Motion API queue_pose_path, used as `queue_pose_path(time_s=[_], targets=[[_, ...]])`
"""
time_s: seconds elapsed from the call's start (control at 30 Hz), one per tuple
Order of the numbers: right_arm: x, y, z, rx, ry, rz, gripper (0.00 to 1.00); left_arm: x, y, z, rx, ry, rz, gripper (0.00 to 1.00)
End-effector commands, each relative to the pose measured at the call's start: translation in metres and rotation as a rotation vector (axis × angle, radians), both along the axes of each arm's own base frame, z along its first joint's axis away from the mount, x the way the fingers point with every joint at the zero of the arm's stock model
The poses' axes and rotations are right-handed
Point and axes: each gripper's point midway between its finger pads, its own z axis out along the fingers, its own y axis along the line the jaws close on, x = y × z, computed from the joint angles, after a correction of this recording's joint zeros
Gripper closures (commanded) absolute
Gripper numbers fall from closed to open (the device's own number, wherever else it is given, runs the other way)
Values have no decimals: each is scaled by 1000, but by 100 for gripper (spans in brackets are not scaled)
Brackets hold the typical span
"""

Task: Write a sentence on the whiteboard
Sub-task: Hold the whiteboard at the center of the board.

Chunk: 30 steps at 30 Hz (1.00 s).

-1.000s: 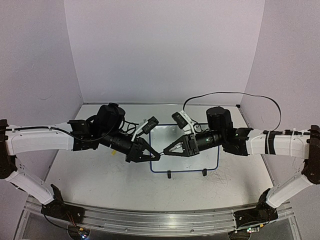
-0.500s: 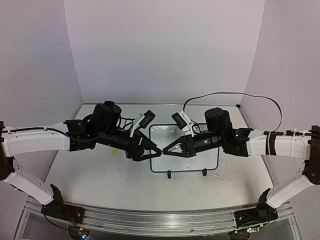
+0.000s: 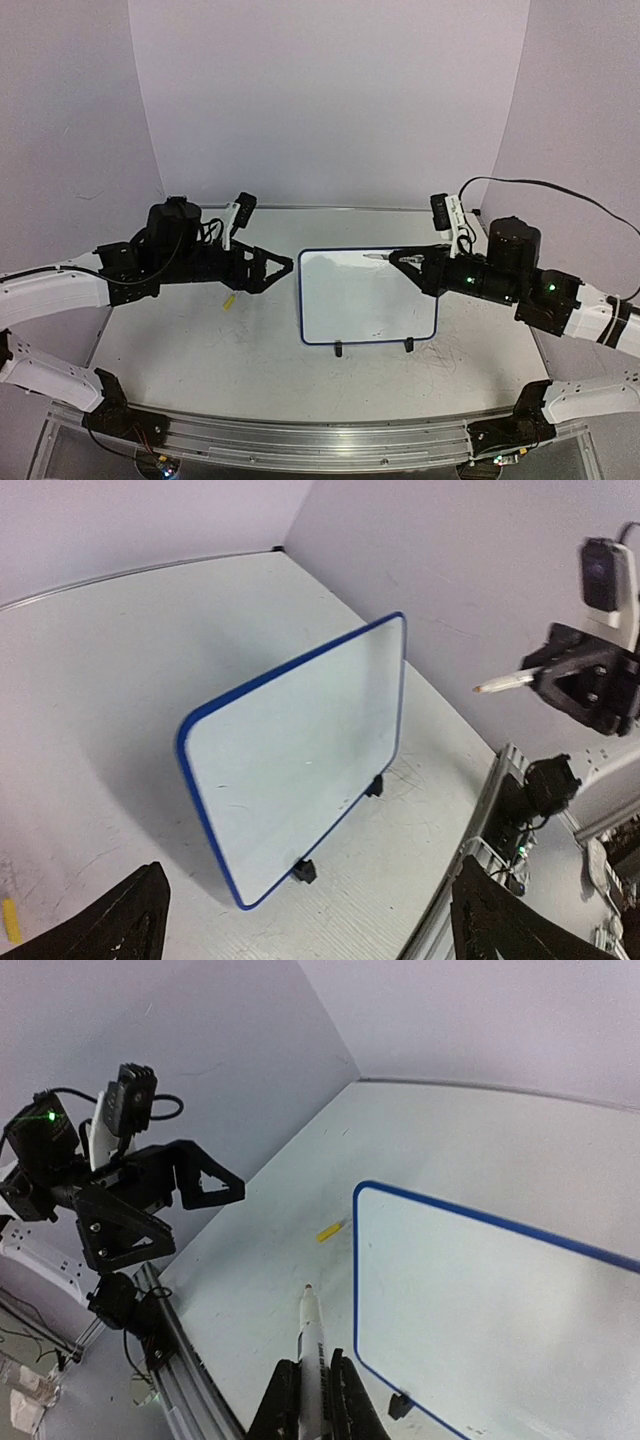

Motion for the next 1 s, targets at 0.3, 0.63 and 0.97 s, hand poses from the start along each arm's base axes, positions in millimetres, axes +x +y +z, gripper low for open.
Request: queue_pose_path(time_s=[0.3,0.63,0.97], targets=[[27,-12,-11,-145,-33,-138,100,53,33,4,-10,17,246,1],[23,-13,-6,-127,-10,-201,100,90,7,-18,-23,174,82,1],[18,7,-12,-179,2,-215,97,112,-14,-52,0,235,-48,3]])
